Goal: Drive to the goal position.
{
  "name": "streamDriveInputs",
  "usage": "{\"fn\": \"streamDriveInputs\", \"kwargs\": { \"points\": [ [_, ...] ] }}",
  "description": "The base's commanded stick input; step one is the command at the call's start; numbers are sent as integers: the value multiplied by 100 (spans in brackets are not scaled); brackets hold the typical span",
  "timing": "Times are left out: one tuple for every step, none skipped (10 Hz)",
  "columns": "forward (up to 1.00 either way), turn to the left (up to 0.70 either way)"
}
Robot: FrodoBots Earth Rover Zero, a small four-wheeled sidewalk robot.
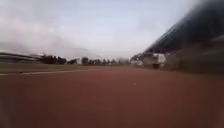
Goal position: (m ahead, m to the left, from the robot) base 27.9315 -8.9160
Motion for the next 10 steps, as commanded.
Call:
{"fn": "streamDriveInputs", "kwargs": {
  "points": [
    [70, 0],
    [70, 0],
    [70, 0],
    [70, 0],
    [70, 0],
    [70, 0],
    [70, -1],
    [70, -2],
    [70, -25],
    [70, 0]
  ]
}}
